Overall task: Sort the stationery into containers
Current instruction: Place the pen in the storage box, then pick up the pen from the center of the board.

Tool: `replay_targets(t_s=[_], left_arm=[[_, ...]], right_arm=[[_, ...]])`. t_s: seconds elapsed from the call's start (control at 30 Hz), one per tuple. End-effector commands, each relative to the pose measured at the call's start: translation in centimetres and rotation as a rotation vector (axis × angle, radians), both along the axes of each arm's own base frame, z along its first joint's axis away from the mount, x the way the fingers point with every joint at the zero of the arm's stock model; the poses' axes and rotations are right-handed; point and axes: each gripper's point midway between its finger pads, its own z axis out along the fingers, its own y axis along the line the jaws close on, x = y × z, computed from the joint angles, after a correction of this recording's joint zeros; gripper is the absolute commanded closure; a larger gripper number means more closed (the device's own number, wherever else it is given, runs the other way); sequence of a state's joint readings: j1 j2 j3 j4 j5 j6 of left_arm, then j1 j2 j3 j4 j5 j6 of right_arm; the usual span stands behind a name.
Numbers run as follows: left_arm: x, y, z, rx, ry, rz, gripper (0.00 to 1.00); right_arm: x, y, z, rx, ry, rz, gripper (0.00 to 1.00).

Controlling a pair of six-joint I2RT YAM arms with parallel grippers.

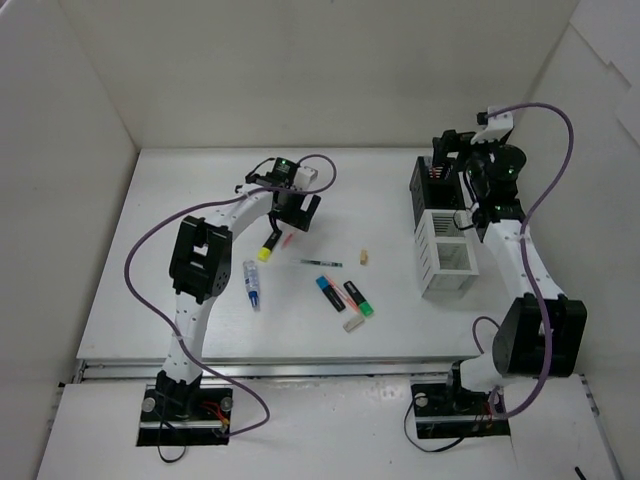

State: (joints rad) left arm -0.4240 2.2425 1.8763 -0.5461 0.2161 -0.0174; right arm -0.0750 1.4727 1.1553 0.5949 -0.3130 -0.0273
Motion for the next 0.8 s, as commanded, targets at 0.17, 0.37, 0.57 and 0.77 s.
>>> replay_targets(t_s=[0.17, 0.37, 0.57, 0.77], left_arm=[[1.2, -1.3, 1.2, 0.043, -0.063, 0.002, 0.34], [0.3, -2.4, -0.5, 0.046, -0.032, -0.020, 0.59], [0.2, -3.4, 0.0, 0.035, -0.054, -0.028, 0.99], [0.9, -4.7, 6.4, -0.076, -0.170, -0.027, 1.00]], right_arm=[[-5.0, 0.3, 2.2, 0.078, -0.037, -0.069, 0.02], [-7.1, 0.7, 1.5, 0.082, 0.018, -0.063, 0.02], [-9.0, 1.1, 0.9, 0.137, 0.064, -0.062, 0.02], [-10.4, 5.1, -0.7, 0.218, 0.189, 0.060, 0.02]])
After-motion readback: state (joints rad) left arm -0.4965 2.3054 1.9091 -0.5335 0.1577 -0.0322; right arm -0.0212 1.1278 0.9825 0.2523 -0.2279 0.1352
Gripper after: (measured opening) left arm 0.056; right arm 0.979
